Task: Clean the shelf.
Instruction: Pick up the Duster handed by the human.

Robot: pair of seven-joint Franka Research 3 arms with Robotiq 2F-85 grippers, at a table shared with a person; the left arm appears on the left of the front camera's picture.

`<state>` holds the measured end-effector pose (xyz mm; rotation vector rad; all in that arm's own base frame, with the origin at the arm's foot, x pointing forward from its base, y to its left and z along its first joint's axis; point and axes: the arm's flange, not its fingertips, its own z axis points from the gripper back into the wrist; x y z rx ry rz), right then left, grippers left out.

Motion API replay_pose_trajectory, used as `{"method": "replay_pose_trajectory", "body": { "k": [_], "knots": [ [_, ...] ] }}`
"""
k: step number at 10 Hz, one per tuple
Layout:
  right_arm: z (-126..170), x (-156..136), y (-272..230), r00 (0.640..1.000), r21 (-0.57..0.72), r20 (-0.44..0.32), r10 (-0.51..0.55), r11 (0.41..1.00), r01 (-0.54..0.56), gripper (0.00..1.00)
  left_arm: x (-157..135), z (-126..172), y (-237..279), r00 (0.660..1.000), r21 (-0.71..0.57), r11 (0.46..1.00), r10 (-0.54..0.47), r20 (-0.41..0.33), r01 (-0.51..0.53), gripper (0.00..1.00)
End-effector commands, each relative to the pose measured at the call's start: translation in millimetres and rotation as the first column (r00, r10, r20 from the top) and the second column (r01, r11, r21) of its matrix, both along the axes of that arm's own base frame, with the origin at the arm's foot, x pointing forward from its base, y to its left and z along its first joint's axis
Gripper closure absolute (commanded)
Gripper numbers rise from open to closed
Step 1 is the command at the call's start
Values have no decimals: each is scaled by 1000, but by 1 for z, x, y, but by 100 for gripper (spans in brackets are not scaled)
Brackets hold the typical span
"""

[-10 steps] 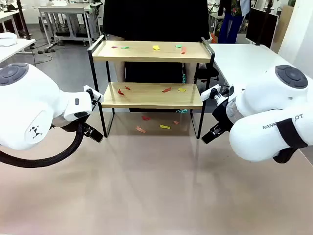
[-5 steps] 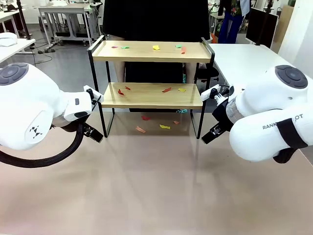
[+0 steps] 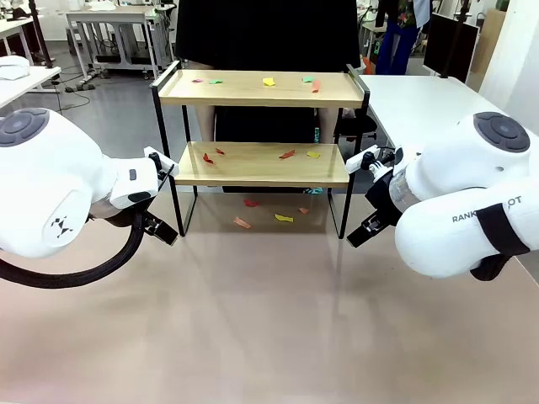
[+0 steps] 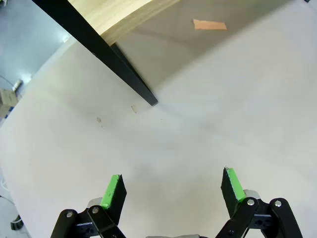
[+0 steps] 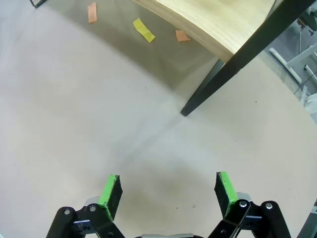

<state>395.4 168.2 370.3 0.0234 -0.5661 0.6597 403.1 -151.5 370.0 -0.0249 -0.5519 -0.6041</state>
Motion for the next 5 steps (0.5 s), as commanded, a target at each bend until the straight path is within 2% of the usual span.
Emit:
{"method": "replay_pose_trajectory", "body": {
  "k": [1,3,5],
  "knots": [
    [0,0,0,1000,0,0,0,1000,0,0,0,0,0,1000,0,1000,0,0,0,0],
    [50,19,-17,1000,76,21,16,997,-18,0,9,44,13,1000,-46,999,-16,11,17,0],
    [90,32,-51,999,132,48,-18,991,12,0,12,90,33,998,-72,996,-44,48,47,0]
  ]
}}
